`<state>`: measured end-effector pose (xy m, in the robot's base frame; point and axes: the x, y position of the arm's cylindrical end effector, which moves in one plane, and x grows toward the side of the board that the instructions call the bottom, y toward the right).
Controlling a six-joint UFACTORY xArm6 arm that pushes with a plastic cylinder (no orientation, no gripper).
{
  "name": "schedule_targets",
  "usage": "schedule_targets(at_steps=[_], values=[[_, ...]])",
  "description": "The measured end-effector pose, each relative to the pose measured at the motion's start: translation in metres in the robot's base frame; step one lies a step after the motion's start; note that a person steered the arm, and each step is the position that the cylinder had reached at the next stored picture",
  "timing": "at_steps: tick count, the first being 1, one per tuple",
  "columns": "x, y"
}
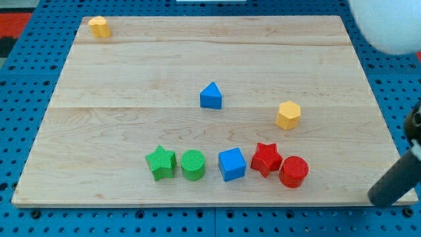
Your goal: Push the blue cube into the blue triangle
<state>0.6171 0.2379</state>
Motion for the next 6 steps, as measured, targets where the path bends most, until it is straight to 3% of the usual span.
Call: schedule_targets(at_steps=[1, 2, 4, 6], values=[[-0.002, -0.039], [0.001, -0.119], [-0.046, -0.218], [-0.096, -0.238]])
